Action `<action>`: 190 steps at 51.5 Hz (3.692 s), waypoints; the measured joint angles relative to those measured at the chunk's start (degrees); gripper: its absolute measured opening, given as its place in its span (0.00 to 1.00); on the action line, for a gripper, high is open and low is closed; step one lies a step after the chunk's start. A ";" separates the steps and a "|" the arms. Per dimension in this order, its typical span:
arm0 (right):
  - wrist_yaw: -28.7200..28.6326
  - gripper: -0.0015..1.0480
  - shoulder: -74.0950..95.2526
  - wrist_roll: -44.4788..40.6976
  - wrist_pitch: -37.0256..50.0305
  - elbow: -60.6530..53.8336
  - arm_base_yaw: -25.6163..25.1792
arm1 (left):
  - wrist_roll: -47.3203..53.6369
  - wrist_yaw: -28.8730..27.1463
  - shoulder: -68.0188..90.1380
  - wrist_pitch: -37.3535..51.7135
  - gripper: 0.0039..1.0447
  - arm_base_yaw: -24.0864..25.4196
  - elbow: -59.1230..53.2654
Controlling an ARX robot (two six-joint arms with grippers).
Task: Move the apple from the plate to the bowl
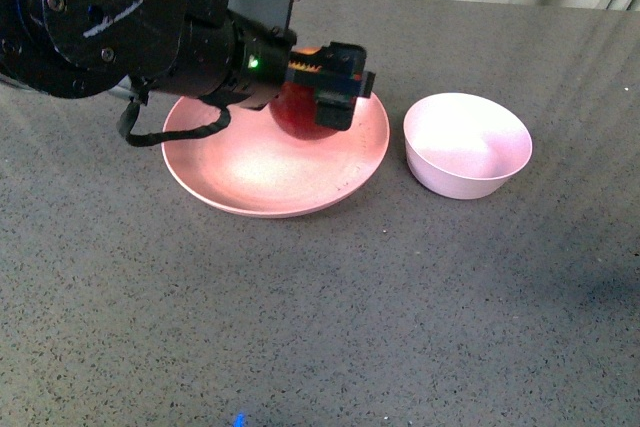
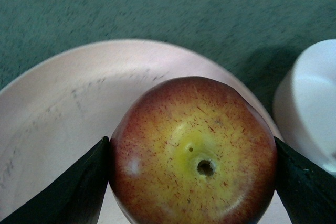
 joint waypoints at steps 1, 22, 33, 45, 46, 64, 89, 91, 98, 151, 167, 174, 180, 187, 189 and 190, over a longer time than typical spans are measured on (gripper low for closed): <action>0.00 0.91 0.00 0.00 0.00 0.00 0.00 | 0.24 0.02 -0.22 -0.07 0.75 -0.22 0.04; 0.00 0.91 0.00 0.00 0.00 0.00 -0.02 | 0.79 1.29 -2.03 -2.62 0.75 -8.13 5.53; 0.00 0.91 0.00 0.00 0.00 0.00 0.00 | 0.66 1.18 0.48 -4.39 0.75 -12.28 8.68; 0.00 0.91 0.00 0.00 0.00 0.00 0.00 | 0.66 1.05 5.27 -6.97 0.73 -14.38 12.17; 0.00 0.91 0.00 0.00 0.00 0.00 0.00 | 0.66 1.03 5.75 -7.15 0.73 -14.40 12.59; 0.00 0.91 0.00 0.00 0.00 0.00 -0.02 | 0.57 0.33 9.49 -9.73 0.73 -14.38 17.62; 0.00 0.91 0.00 0.00 0.00 0.00 0.00 | 0.44 -0.63 10.95 -11.65 0.91 -14.21 20.26; 0.00 0.91 0.00 0.00 0.00 0.00 -0.02 | 0.44 -0.87 10.95 -11.65 0.92 -14.19 20.26; 0.00 0.91 -0.02 0.00 0.00 0.00 -0.02 | 0.09 -0.87 10.80 -10.99 0.92 -14.10 19.69; 0.00 0.91 0.00 0.00 0.00 0.00 -0.02 | 2.84 -23.82 -40.54 43.17 0.01 10.14 -51.10; 0.00 0.91 -0.02 0.00 0.00 0.00 0.00 | 2.86 -17.03 -56.89 34.80 0.01 17.03 -59.41; 0.00 0.91 -0.02 0.00 0.00 0.00 -0.02 | 2.86 -15.39 -62.82 30.60 0.01 18.88 -61.22; 0.00 0.91 0.00 0.00 0.00 0.00 -0.02 | 2.86 -14.29 -67.43 27.04 0.01 20.11 -62.29; 0.00 0.91 0.00 0.00 0.00 0.00 0.00 | 2.86 -12.41 -73.00 22.56 0.01 21.59 -63.19; 0.02 0.91 0.00 0.00 0.00 0.00 -0.02 | 2.95 -9.09 -75.21 20.65 0.01 23.87 -63.49; 0.00 0.91 -0.02 0.00 0.00 0.00 0.00 | 2.93 -8.68 -75.93 20.02 0.01 24.52 -63.60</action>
